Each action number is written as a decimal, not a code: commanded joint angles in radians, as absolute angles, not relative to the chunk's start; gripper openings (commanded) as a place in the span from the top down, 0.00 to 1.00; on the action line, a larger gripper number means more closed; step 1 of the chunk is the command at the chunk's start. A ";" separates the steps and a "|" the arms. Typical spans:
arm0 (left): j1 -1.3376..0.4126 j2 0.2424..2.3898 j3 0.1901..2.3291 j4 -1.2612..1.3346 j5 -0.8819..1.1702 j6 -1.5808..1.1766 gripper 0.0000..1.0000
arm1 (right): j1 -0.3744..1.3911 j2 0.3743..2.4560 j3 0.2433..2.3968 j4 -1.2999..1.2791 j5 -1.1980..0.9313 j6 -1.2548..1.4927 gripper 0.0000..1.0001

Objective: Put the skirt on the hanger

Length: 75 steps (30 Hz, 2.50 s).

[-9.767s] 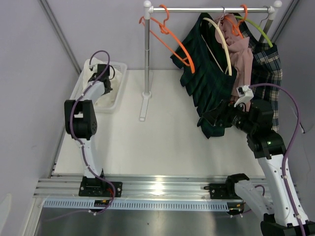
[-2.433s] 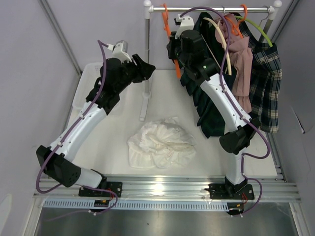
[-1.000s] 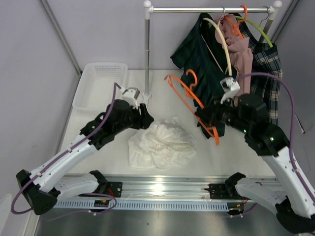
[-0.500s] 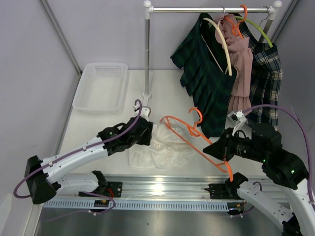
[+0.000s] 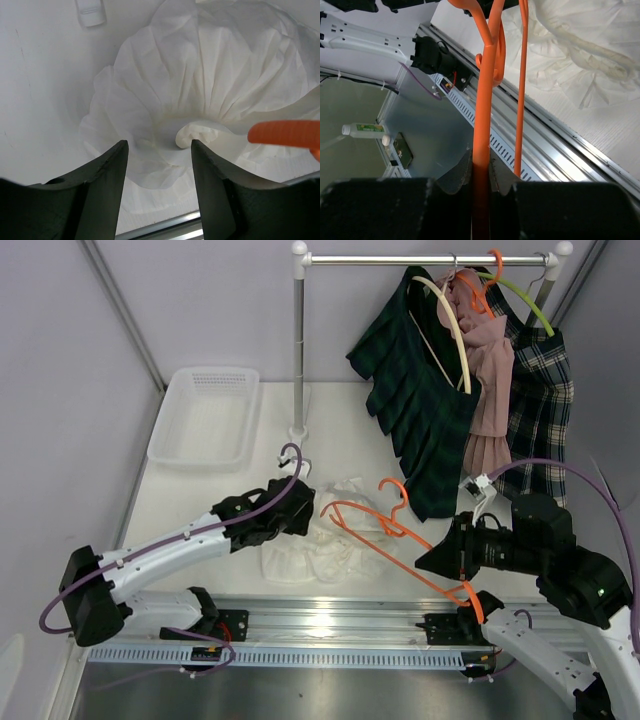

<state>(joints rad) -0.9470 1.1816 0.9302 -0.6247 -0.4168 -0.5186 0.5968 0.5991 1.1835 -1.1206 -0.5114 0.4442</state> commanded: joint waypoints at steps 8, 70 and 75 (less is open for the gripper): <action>-0.951 1.193 0.948 -0.597 -0.431 -0.509 0.51 | 0.603 0.574 1.095 -1.025 -0.627 0.469 1.00; -0.982 0.996 1.029 -0.620 -0.218 -0.445 1.00 | 0.996 0.807 0.750 -0.376 -0.115 0.353 1.00; -0.988 0.989 0.962 -0.540 -0.198 -0.433 1.00 | 1.000 0.841 0.716 -0.279 -0.124 0.360 1.00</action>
<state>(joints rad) -0.9775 1.0138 0.9894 -0.6312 -0.2287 -0.4603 0.9928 0.8272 0.7288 -0.4171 -0.1547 0.3683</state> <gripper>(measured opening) 0.004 0.155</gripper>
